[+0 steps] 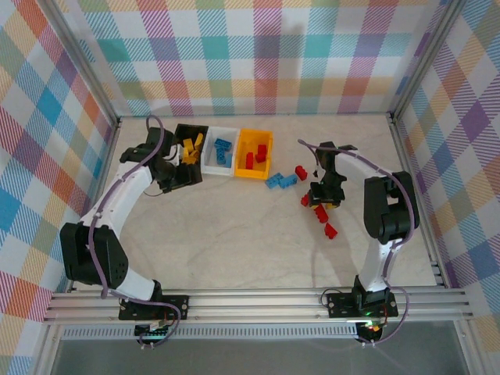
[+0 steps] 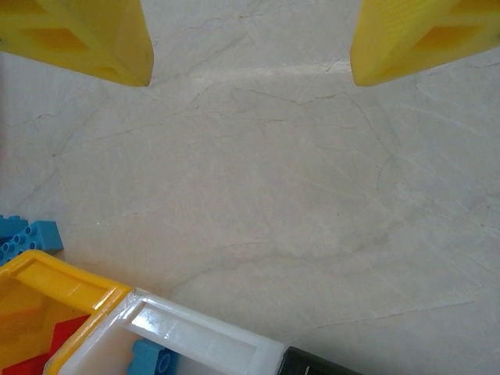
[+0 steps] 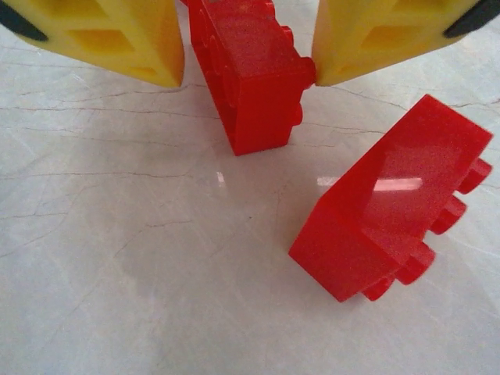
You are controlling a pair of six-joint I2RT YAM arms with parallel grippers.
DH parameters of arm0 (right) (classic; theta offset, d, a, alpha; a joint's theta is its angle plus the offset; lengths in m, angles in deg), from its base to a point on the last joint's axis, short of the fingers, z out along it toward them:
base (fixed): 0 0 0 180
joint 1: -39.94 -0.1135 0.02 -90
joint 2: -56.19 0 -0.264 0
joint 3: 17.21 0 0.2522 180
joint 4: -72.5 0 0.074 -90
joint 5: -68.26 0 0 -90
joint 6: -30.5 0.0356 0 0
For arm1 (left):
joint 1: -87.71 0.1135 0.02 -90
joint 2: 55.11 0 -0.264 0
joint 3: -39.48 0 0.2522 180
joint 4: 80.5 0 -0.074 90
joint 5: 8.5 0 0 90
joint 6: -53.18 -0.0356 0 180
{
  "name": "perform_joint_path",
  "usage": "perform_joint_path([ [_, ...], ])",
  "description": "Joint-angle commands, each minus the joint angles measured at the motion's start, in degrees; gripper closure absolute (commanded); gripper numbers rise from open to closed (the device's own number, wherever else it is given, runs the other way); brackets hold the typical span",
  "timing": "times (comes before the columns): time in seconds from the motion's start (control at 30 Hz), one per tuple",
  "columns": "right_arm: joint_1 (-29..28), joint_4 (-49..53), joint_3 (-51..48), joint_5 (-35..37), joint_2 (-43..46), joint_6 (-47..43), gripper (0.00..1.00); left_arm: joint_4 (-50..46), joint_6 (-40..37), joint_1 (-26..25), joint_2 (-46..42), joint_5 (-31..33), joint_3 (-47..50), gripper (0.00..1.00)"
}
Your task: Sort the legos into containers by color
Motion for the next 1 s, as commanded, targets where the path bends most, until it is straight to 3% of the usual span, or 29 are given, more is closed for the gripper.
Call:
perform_joint_path([
  [0.0, -0.15, -0.22, -1.52, -0.94, -0.15, -0.12, 0.57, -1.57, 0.44, 0.35, -2.49, 0.37, 1.61, 0.32],
  [0.2, -0.13, -1.20, -2.20, -1.48, 1.36, 0.91, 0.70, -1.94, 0.22, 0.36, -4.89, 1.05, 4.05, 0.32],
  [0.57, -0.19, -0.95, 1.55, -3.27, 9.18, 5.66, 0.79, -2.18, 0.90, 0.34, -9.75, -0.77, 8.93, 0.32],
  [0.7, -0.19, -2.26, 6.73, -10.13, 12.88, 10.78, 0.79, -1.54, 1.95, 0.36, -12.01, -2.88, 12.08, 0.32],
  [0.97, -0.35, -25.23, 11.31, -31.29, 8.84, 27.08, 0.80, 6.64, 14.20, 0.10, -18.74, -11.64, 25.34, 0.31],
])
